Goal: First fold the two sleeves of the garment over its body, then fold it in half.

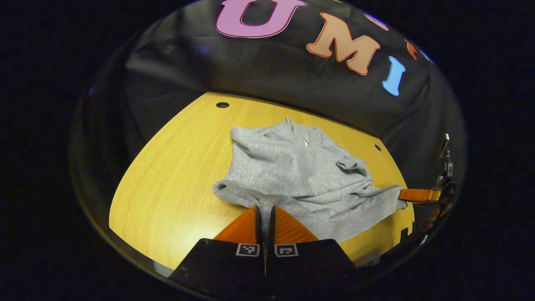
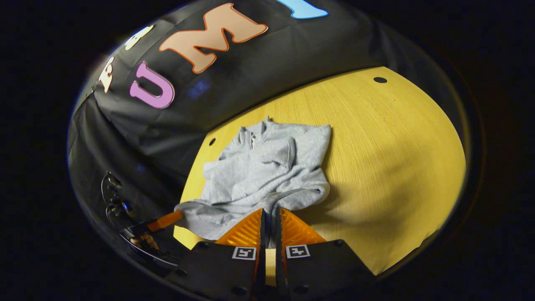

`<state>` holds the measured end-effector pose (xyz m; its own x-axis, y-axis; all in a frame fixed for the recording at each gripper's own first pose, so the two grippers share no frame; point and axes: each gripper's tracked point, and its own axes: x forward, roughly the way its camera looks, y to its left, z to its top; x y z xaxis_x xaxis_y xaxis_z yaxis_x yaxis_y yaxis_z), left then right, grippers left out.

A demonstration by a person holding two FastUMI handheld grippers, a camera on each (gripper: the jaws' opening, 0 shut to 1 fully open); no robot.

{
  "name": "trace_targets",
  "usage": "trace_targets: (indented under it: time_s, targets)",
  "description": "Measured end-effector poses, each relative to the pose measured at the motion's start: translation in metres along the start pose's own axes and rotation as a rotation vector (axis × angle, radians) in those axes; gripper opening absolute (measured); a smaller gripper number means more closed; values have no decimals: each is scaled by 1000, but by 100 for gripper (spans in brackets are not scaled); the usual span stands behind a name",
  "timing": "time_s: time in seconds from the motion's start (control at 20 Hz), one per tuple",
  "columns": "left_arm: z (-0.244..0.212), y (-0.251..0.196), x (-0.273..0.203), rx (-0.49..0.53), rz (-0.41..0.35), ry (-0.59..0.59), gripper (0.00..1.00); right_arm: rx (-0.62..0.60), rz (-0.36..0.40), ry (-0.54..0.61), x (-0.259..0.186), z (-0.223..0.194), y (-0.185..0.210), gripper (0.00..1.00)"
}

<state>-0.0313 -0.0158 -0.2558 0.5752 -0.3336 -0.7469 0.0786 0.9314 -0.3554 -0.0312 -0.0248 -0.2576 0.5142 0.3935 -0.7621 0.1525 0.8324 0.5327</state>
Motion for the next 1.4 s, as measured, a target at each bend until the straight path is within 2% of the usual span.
trace_targets:
  time_s: [0.25, 0.5, 0.8, 1.0, 1.05, 1.1, 1.15, 1.3, 1.4]
  targets:
    - [26, 5, 24, -64, 8, 7, 0, 122, 32, -34, 13, 36, 5, 12]
    - [39, 16, 65, -76, 21, 55, 0, 220, -39, -44, 58, 66, -20, 12]
    - [33, 28, 104, -139, 40, 157, 0, 241, -109, -16, 101, 61, -36, 12]
    - [35, 33, 126, -200, 64, 181, 7, 252, -125, -9, 112, 66, -36, 21]
    - [36, 35, 130, -211, 73, 182, 8, 256, -134, -17, 113, 69, -38, 14]
    - [40, 39, 132, -222, 88, 165, 16, 262, -136, -36, 114, 74, -37, 31]
    - [48, 44, 137, -228, 99, 126, 16, 266, -128, -67, 113, 83, -33, 31]
    - [71, 48, 134, -223, 122, 14, 99, 198, -174, -188, 100, 109, -38, 97]
    - [91, 55, 124, -178, 169, -74, 97, 106, -211, -275, 84, 126, -39, 96]
